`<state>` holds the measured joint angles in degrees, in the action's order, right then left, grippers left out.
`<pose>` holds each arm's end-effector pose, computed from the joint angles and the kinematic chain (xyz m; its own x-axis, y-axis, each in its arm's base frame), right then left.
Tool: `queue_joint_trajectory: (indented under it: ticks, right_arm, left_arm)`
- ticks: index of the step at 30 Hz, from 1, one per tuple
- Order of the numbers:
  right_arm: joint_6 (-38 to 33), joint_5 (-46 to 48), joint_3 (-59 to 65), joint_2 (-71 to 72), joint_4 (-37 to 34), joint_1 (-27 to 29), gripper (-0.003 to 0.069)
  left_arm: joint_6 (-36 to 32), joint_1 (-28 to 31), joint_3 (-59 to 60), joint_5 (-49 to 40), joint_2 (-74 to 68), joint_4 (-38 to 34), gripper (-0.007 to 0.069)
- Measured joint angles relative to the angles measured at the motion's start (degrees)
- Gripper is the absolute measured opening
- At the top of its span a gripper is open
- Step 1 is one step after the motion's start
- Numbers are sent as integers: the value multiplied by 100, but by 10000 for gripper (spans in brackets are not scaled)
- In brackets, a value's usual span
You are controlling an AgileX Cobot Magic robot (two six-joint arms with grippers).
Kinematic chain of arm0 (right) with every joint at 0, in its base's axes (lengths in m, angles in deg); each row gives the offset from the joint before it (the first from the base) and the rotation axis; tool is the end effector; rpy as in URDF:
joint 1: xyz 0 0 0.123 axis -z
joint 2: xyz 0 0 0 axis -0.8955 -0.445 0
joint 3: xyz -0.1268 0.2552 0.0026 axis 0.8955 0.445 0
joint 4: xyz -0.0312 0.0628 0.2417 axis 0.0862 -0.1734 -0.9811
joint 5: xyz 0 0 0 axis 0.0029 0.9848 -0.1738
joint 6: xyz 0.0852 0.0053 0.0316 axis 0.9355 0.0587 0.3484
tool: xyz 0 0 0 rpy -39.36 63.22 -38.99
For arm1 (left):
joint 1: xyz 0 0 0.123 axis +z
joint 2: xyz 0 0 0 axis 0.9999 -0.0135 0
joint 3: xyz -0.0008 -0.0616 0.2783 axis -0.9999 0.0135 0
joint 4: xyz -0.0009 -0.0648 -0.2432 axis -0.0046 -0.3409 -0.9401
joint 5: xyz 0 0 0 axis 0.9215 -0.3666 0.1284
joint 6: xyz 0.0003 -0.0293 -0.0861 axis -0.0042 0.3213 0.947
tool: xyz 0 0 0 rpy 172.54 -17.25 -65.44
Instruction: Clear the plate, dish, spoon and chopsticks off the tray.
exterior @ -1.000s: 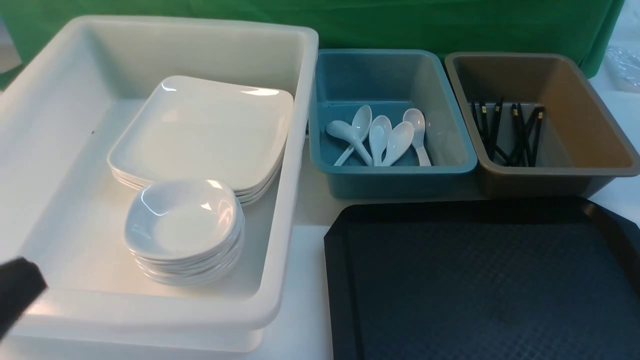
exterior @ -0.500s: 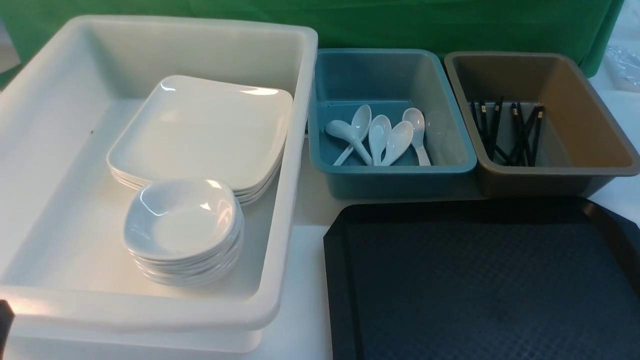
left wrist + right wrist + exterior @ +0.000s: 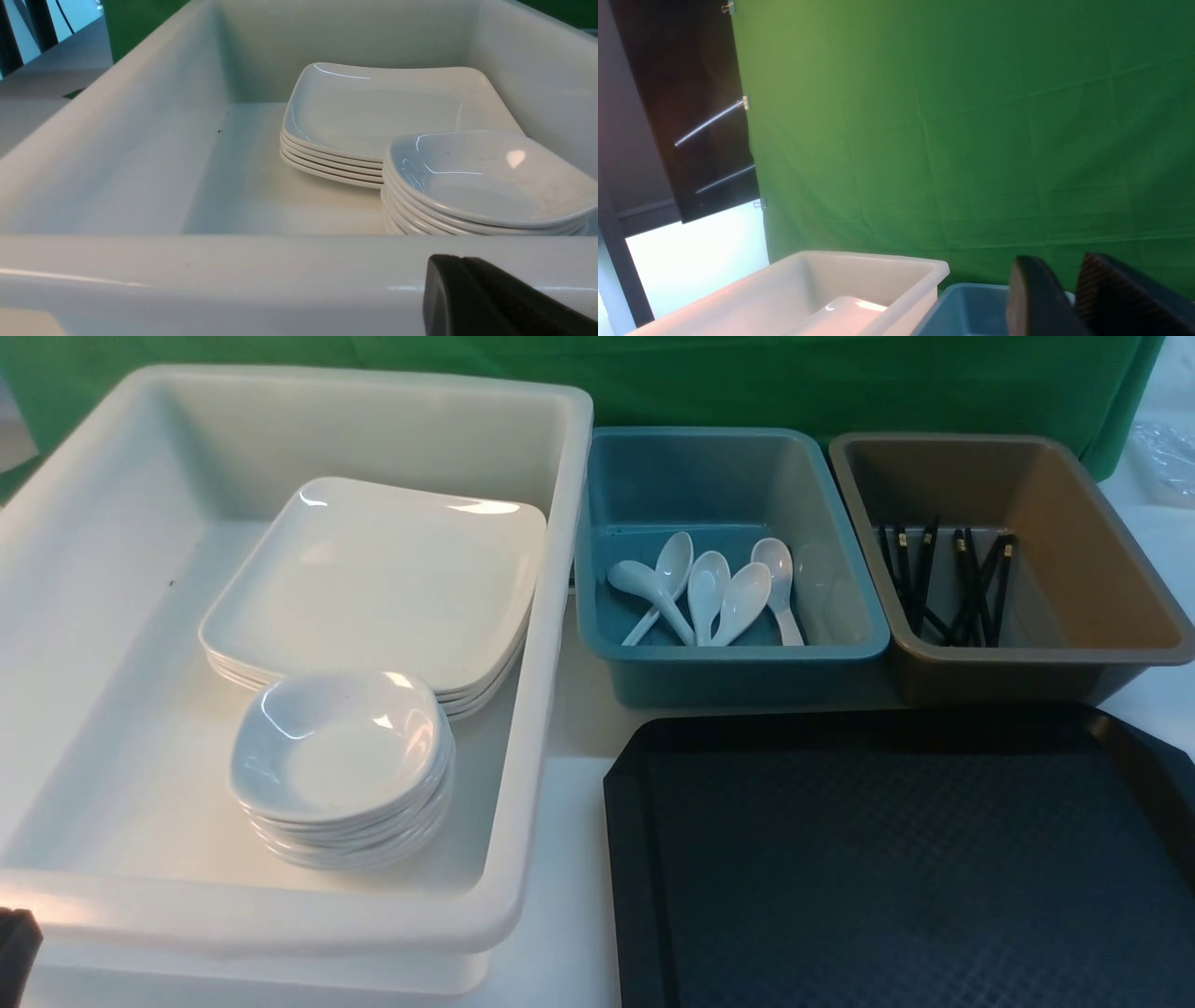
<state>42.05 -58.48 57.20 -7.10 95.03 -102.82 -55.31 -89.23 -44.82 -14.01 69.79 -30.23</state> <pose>-0.0014 -0.0177 0.3643 0.2613 0.3196 -0.9108 -0.5497 0.8249 0.1318 0.0557 -0.0028 0.1911 -0.1372 0.0203 -0.9903 0.0335 0.9993 0.0158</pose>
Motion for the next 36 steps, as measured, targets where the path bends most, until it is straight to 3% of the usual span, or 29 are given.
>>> queue_joint_trajectory:
  ticks: [19,23,25,26,29,36]
  right_arm:
    - [0,0,0,0,0,0,221]
    - [-258,-16,0,0,-173,0,230]
    - [-1102,-23,0,0,-922,0,234]
    - [-2028,-37,0,-7,-1693,0,234]
    - [-3272,-146,64,-47,-2709,0,236]
    - [-3863,-474,483,-117,-3271,0,237]
  left_arm:
    - [0,0,0,0,0,5,3]
    - [0,0,0,0,0,5,3]
    - [0,0,0,0,0,5,3]
    - [0,0,0,0,0,5,3]
    - [0,0,0,0,0,5,3]
    - [0,0,0,0,0,5,3]
